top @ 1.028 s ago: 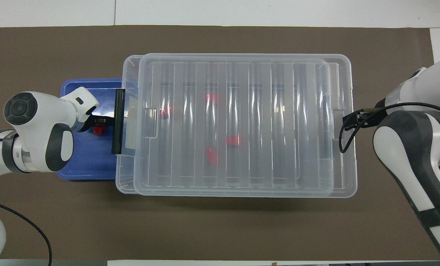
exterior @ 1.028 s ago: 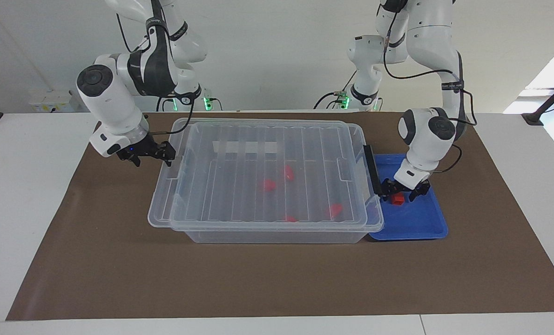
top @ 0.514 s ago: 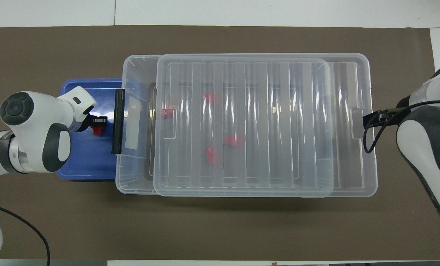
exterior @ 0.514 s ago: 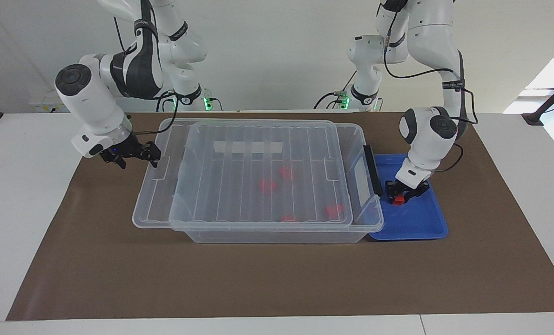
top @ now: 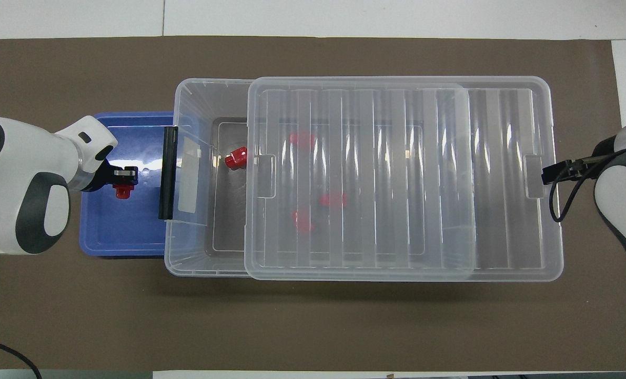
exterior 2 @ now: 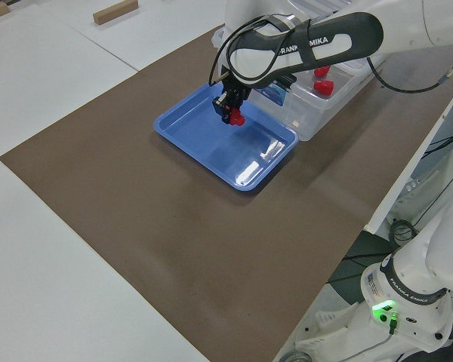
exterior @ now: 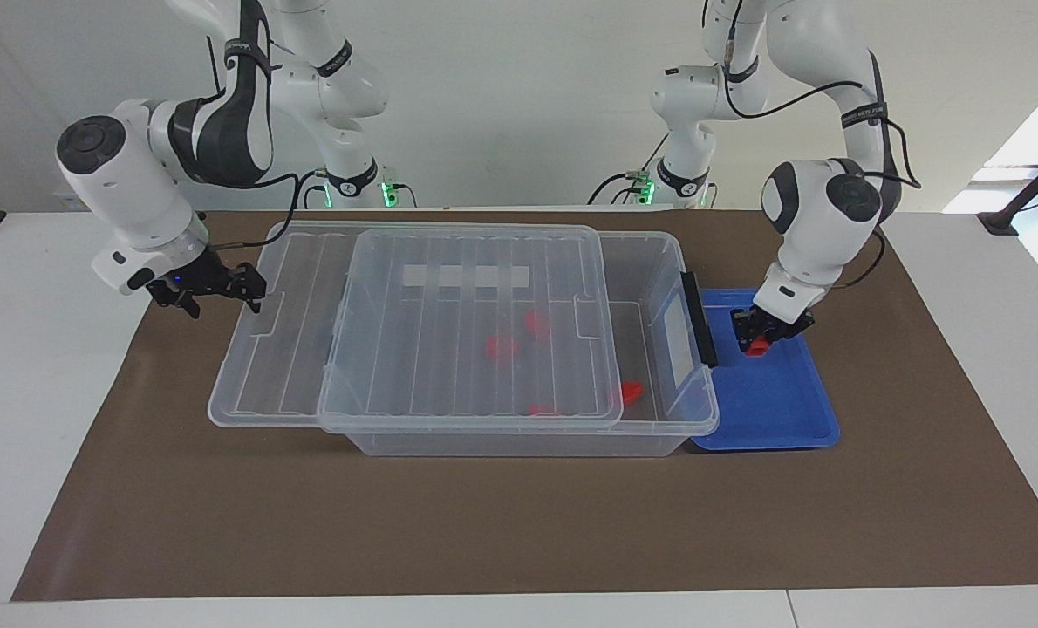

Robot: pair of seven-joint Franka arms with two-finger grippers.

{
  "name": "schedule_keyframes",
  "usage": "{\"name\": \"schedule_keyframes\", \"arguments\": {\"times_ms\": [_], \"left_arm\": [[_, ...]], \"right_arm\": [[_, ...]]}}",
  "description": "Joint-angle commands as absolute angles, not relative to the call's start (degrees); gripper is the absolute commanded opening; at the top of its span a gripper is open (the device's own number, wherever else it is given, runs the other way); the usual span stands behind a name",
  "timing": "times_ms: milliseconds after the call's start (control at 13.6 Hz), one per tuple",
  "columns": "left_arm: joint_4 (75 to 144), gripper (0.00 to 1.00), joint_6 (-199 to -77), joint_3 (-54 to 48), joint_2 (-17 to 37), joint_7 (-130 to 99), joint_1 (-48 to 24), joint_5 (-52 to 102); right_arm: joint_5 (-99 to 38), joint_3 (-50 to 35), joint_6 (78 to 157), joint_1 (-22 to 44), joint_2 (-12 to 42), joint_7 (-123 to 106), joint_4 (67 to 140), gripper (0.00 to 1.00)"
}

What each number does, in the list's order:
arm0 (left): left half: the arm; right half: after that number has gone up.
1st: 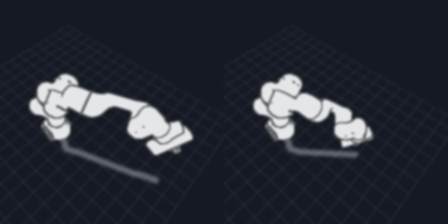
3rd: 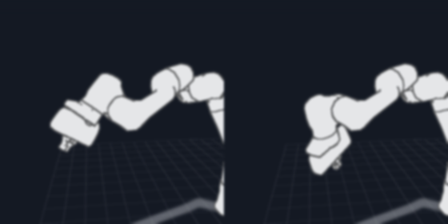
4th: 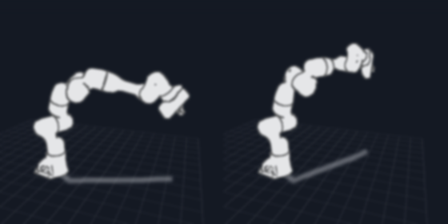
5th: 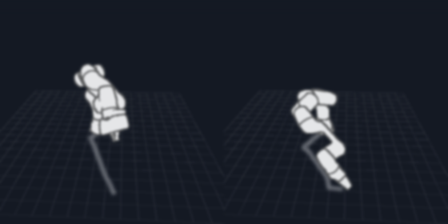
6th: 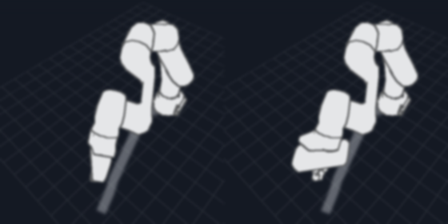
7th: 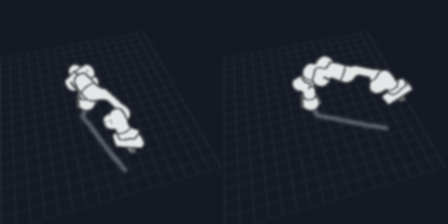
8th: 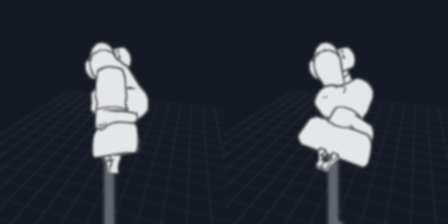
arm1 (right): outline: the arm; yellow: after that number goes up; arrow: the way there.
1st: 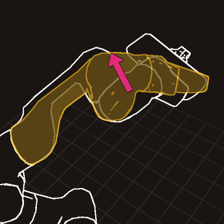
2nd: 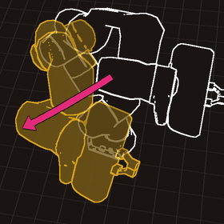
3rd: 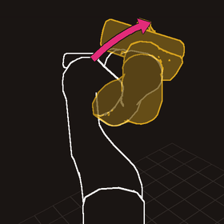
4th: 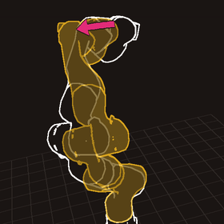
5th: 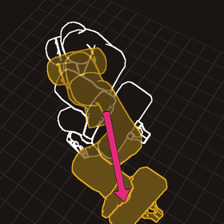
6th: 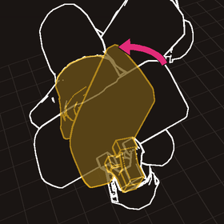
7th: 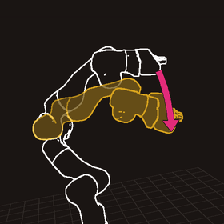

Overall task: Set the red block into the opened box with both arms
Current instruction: 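Slide the clear lid open with the right gripper while the left gripper lifts the block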

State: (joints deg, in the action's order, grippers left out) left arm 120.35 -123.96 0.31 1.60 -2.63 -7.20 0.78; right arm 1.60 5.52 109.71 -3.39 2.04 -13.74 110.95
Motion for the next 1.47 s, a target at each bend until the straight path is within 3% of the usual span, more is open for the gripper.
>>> {"name": "schedule_keyframes", "arguments": {"times_ms": [0,514,1101,1394], "left_arm": [[116.56,0.00,-116.04,0.09,-2.45,-5.35,-8.00,0.35],[115.05,0.00,-118.29,-4.04,-3.34,-18.53,-13.53,0.35],[116.01,0.00,-126.37,-4.04,0.52,-29.43,-21.26,0.35],[116.89,0.00,-129.54,-4.04,3.15,-32.16,-24.16,0.35]], "right_arm": [[2.72,7.11,111.18,-3.78,1.76,-17.30,111.01,1.00],[2.90,11.24,111.97,-3.78,1.85,-23.46,110.65,1.00],[2.90,12.75,111.62,-3.78,1.93,-25.84,110.48,1.00],[2.64,12.13,108.56,-3.52,2.99,-24.88,107.06,1.00]]}}
